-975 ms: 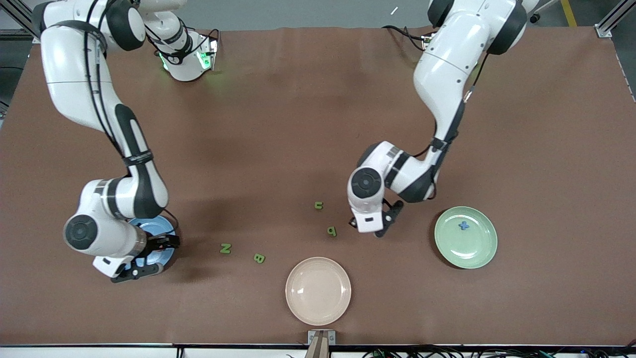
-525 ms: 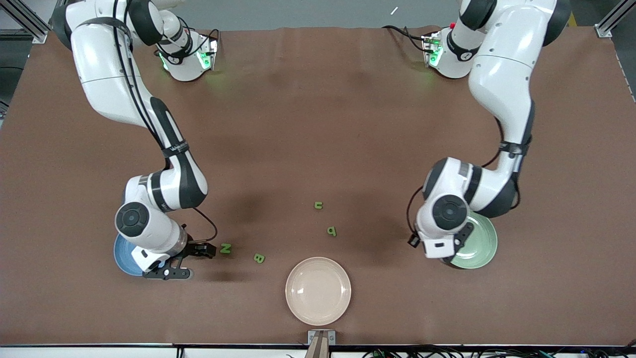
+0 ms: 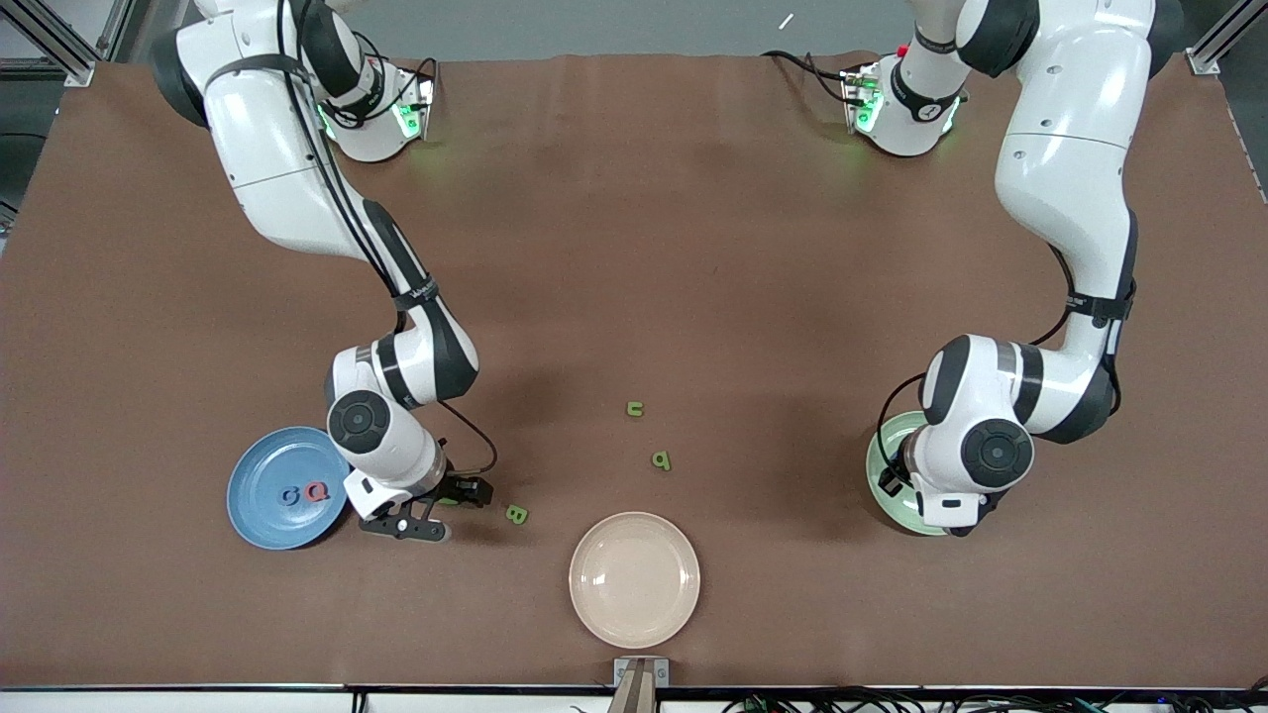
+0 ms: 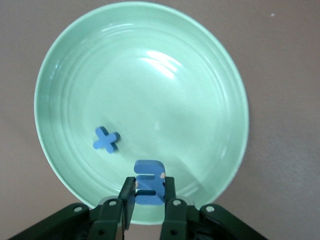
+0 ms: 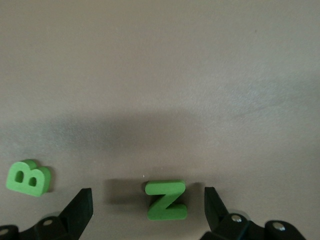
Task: Sort uppercase to blue plate, lowercase to green plate
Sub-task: 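Lower the blue m onto the green plate while the right gripper reaches Z, then grasp the green Z with the right gripper while the left grasps green u, then carry the green Z onto the blue plate and open the right gripper, then grasp the green B with the right gripper, then place the green u on the green plate while the right gripper lifts B, then release the green B on the blue plate while the left gripper reaches b, then grasp the green b with the left gripper while the right returns to rest, then carry the green b onto the green plate and open the left gripper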
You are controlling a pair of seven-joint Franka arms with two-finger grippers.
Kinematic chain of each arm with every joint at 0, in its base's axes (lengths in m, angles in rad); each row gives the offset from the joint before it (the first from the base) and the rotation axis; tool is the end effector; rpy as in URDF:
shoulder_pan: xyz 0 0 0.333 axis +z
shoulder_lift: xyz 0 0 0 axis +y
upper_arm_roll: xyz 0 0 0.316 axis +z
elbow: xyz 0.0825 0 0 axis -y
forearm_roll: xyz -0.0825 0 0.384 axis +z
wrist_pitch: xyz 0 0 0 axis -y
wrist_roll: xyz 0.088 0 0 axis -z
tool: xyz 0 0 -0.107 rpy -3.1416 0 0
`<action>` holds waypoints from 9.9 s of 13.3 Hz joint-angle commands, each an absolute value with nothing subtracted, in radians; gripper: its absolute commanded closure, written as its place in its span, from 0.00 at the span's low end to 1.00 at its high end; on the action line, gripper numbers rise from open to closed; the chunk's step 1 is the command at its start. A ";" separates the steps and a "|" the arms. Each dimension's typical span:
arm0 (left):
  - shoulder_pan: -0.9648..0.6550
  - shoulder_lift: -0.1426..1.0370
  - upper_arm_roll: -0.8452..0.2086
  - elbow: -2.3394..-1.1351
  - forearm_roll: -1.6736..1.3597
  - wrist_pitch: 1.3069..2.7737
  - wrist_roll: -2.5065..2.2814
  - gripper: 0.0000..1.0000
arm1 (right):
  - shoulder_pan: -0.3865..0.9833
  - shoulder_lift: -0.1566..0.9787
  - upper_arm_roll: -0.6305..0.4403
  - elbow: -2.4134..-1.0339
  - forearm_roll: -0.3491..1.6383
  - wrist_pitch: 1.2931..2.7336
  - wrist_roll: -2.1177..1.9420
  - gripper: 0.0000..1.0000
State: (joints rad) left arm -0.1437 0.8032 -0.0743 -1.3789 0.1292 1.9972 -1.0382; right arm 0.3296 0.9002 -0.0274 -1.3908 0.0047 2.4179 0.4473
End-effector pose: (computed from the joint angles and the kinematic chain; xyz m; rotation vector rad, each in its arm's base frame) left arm 0.7005 -0.1367 0.2200 -2.7632 -1.1257 0.1702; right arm 0.7078 0.2253 0.1787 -3.0980 0.2121 -0.1940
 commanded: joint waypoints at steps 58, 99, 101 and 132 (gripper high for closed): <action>-0.646 0.917 -0.130 -1.347 0.318 2.452 -0.700 0.99 | 0.499 1.081 -0.138 -1.108 -0.069 2.408 0.850 0.05; -0.523 0.958 -0.149 -1.307 0.351 2.613 -1.041 0.14 | -0.045 0.874 -0.083 -1.298 0.077 1.919 -0.440 0.48; -0.595 0.985 -0.077 -1.286 0.351 2.635 -1.068 0.15 | -0.041 0.870 -0.083 -1.276 0.072 1.919 -0.440 0.19; -0.712 1.009 0.031 -1.324 0.417 2.576 -1.071 0.94 | 0.014 -0.005 -0.054 -1.667 0.035 1.770 -0.064 0.00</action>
State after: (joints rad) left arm -0.7026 0.9995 0.0244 -1.2976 0.4092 2.5975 -1.0530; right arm 0.0163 0.0172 -0.0743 -1.6343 0.0581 1.7651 -0.0852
